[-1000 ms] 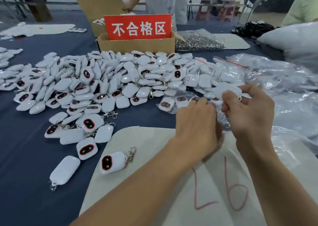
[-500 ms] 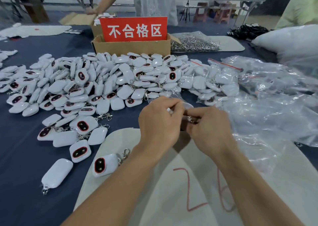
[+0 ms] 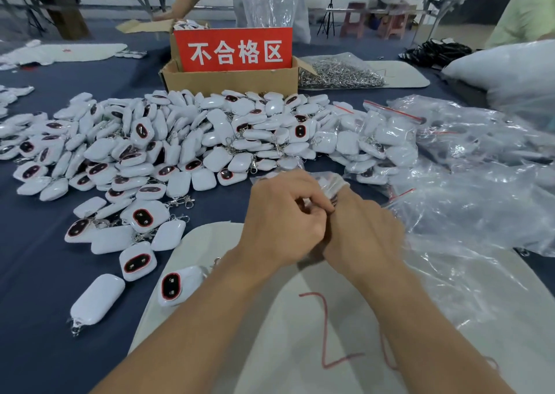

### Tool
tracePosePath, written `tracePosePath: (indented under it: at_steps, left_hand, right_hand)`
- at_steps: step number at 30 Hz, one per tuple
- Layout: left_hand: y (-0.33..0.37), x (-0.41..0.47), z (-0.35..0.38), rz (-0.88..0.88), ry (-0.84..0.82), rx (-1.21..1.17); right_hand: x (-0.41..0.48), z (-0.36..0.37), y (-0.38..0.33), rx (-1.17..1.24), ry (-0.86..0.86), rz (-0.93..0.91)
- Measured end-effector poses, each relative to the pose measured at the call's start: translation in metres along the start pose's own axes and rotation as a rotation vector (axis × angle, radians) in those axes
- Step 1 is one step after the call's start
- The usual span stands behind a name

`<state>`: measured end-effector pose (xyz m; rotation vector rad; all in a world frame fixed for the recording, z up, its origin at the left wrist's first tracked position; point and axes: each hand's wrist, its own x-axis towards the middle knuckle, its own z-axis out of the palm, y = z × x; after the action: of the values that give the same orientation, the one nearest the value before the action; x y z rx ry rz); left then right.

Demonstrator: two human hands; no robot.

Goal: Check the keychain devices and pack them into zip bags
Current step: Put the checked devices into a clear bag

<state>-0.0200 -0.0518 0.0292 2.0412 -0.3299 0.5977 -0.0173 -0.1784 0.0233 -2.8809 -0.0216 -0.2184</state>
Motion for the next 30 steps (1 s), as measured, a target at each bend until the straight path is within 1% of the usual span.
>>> tracePosePath:
  at_steps: [3, 6, 9, 12, 14, 16, 18, 19, 20, 22, 23, 24, 25, 26, 28, 30]
  left_hand:
    - [-0.002, 0.001, 0.002, -0.105, -0.042, 0.059]
    - [-0.003, 0.002, 0.006, -0.245, 0.051, 0.091]
    - [-0.004, 0.003, 0.005, -0.265, 0.119, 0.082]
    - [-0.005, 0.007, 0.004, -0.269, 0.166, 0.044]
    - [-0.001, 0.007, 0.005, -0.243, 0.160, -0.020]
    - [0.004, 0.002, 0.006, -0.156, 0.132, -0.047]
    - [0.006, -0.002, 0.005, -0.111, 0.101, -0.107]
    - [0.006, -0.002, 0.005, -0.111, 0.080, -0.146]
    - [0.007, -0.002, 0.004, -0.125, 0.062, -0.181]
    - [0.008, 0.000, 0.003, -0.200, 0.025, -0.256]
    - [0.009, 0.002, 0.002, -0.260, 0.010, -0.314]
    - [0.009, 0.005, 0.000, -0.330, 0.026, -0.384]
    - [0.008, 0.009, -0.002, -0.409, 0.084, -0.441]
    - [0.004, 0.014, -0.007, -0.478, 0.177, -0.472]
    - [-0.007, 0.024, -0.021, -0.557, 0.383, -0.469]
    - [-0.019, 0.031, -0.035, -0.606, 0.514, -0.528]
  right_hand:
    - [0.001, 0.000, 0.003, 0.017, -0.019, -0.054]
    - [0.005, -0.009, 0.004, 0.150, 0.011, -0.043]
    - [0.005, -0.013, 0.001, 0.285, 0.096, 0.009]
    - [0.002, -0.010, -0.003, 0.260, 0.163, -0.069]
    - [0.001, -0.006, -0.008, 0.255, 0.104, -0.166]
    - [0.000, -0.004, -0.012, 0.357, -0.004, -0.261]
    - [-0.002, -0.003, -0.014, 0.417, -0.095, -0.417]
    - [-0.002, -0.003, -0.014, 0.382, -0.148, -0.469]
    - [-0.002, -0.003, -0.014, 0.304, -0.196, -0.480]
    - [0.000, -0.002, -0.013, 0.139, -0.238, -0.487]
    - [0.002, 0.000, -0.011, 0.132, -0.226, -0.470]
    - [0.003, 0.001, -0.010, 0.190, -0.198, -0.423]
    - [0.004, 0.001, -0.010, 0.286, -0.163, -0.365]
    - [0.005, 0.000, -0.008, 0.386, -0.103, -0.282]
    - [0.007, -0.005, -0.003, 0.574, 0.078, -0.101]
    - [0.008, -0.014, 0.001, 0.738, 0.269, 0.087]
